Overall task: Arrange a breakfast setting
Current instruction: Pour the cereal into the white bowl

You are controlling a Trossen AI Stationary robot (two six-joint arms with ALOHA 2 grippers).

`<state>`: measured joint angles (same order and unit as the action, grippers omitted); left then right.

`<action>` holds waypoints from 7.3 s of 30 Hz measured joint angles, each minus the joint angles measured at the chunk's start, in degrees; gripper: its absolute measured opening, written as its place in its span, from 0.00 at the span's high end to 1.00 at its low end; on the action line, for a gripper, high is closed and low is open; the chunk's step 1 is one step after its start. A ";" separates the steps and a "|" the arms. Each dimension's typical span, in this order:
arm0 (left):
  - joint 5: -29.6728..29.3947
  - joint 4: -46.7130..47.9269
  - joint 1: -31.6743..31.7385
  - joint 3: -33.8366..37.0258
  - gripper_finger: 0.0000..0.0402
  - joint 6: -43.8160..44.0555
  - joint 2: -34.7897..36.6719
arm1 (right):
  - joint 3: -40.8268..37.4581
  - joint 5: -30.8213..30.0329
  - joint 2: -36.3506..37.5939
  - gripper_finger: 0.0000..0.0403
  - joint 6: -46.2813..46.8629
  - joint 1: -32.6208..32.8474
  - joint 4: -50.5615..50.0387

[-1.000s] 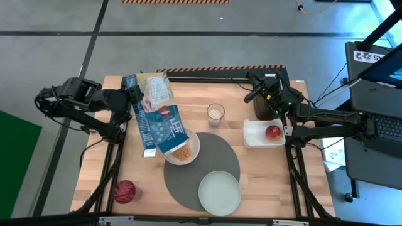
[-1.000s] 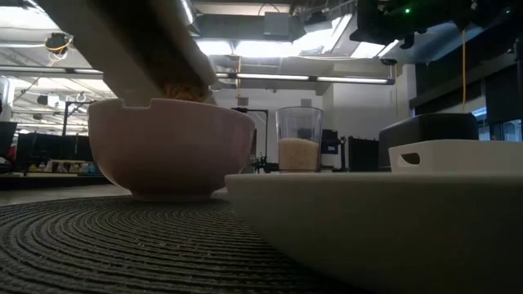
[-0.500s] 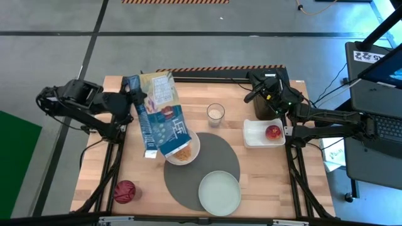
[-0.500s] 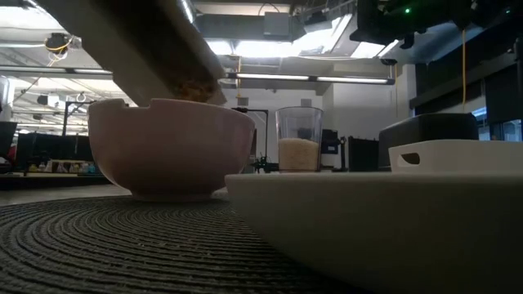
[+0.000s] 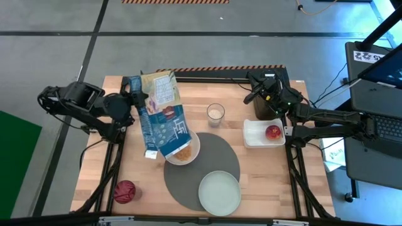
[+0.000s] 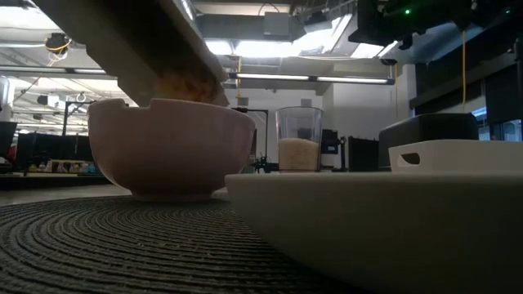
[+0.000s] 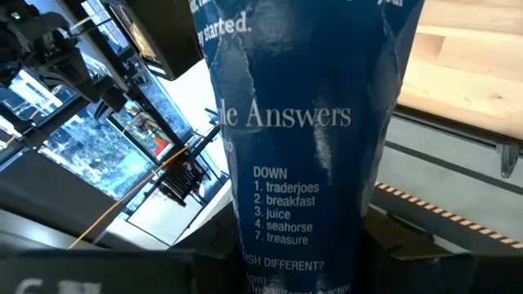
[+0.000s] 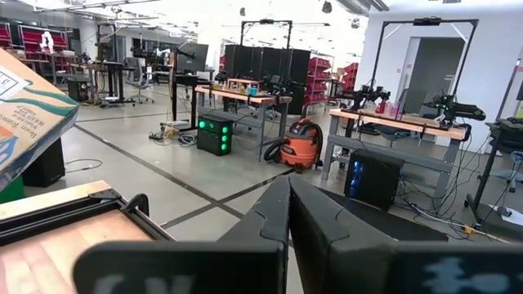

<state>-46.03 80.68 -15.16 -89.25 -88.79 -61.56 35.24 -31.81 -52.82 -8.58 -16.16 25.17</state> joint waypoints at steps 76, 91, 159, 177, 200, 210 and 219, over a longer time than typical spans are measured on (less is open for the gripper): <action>-0.94 7.76 -5.86 0.04 0.70 10.48 -0.55 | 0.00 3.00 0.02 0.98 4.48 0.00 -6.02; 0.71 9.36 -5.86 0.04 0.70 21.51 0.39 | 0.00 4.46 0.01 0.98 5.42 0.00 -6.16; 9.02 -58.90 2.14 37.86 0.73 85.45 23.84 | 0.01 7.92 0.01 0.98 5.26 0.00 -4.79; 58.51 -99.94 51.79 52.74 0.73 88.69 3.34 | 0.02 8.50 10.83 0.98 -5.39 0.00 -2.18; 81.10 -128.50 61.64 38.53 0.73 82.54 -43.13 | 0.02 7.91 20.36 0.98 -5.21 0.00 -15.68; 77.92 -123.63 60.83 36.29 0.73 76.14 -48.75 | 0.02 7.22 21.20 0.98 -5.20 0.00 -16.43; 77.24 -122.18 60.35 35.56 0.71 69.84 -48.69 | 0.02 6.49 21.22 0.98 -4.91 0.00 -16.37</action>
<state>31.21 -41.49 45.19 -53.69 -18.96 -110.25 35.27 -25.32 -31.59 -13.49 -16.16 8.80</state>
